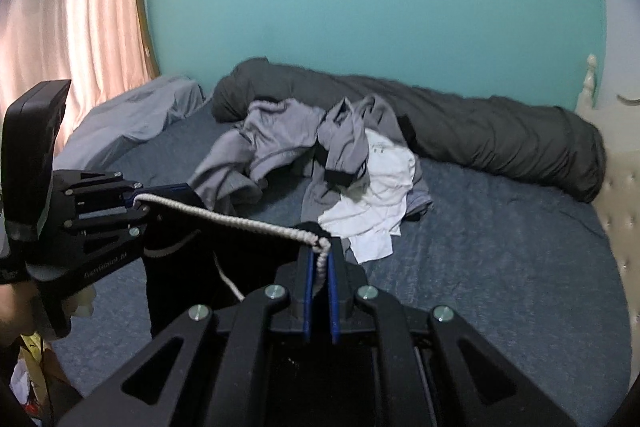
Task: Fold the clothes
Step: 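Raise the black hoodie high with both tools holding the hood edge, then lower the hoodie onto the bed with both tools, laying it flat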
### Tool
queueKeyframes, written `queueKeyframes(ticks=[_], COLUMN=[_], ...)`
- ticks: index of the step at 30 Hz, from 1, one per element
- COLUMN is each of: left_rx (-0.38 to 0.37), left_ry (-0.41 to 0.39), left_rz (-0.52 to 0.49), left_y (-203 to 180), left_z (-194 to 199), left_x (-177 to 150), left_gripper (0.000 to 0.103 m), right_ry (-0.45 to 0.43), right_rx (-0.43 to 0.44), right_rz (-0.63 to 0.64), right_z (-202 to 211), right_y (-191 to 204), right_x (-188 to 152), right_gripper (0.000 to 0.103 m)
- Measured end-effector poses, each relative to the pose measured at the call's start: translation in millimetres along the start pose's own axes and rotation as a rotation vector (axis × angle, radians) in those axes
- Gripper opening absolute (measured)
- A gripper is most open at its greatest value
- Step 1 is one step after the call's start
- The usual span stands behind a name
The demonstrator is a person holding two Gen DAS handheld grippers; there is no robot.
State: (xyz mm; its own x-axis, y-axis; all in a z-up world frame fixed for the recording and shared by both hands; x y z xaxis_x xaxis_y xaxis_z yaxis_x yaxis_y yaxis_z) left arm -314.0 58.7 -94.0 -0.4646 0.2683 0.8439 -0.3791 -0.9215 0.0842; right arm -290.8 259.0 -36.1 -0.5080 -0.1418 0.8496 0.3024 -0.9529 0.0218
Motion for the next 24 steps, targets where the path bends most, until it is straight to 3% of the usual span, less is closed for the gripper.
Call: queueKeyframes(ticks=[8,16,24], left_rx=[-0.006,-0.056,-0.043], left_ry=[0.074,0.192,0.27], left_rz=[0.014,0.121,0.12], left_y=[23.3,53.3,55.2], left_z=[-97.8,-202.4,-263.3], left_x=[-13.8,-52.3,-92.8], left_gripper=[0.005,0.005,0.006], right_ry=[0.06,0.136,0.217], right_rx=[0.027,0.061,0.063], right_rz=[-0.032,-0.077,-0.149], right_z=[-107.2,-205.9,-281.7], right_y=[-37.8,-64.8,-83.2], right_x=[-17.7,-47.6,-85.5], right_gripper=[0.006,0.006,0.006])
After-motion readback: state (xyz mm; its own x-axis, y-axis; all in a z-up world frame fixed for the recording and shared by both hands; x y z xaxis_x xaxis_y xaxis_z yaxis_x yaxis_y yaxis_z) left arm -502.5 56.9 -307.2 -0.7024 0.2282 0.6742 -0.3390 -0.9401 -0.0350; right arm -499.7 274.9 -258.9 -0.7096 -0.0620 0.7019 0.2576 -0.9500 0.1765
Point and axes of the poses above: each gripper's, at about its wrist camera, not at the fingertips, and z roughly against the way its jaws point, y to its left, x to its top, the point moved 6 cm from there along -z, roughly the way its jaws point, and after that the axes turned 5 degrees about -y, right-handed, at the moved point
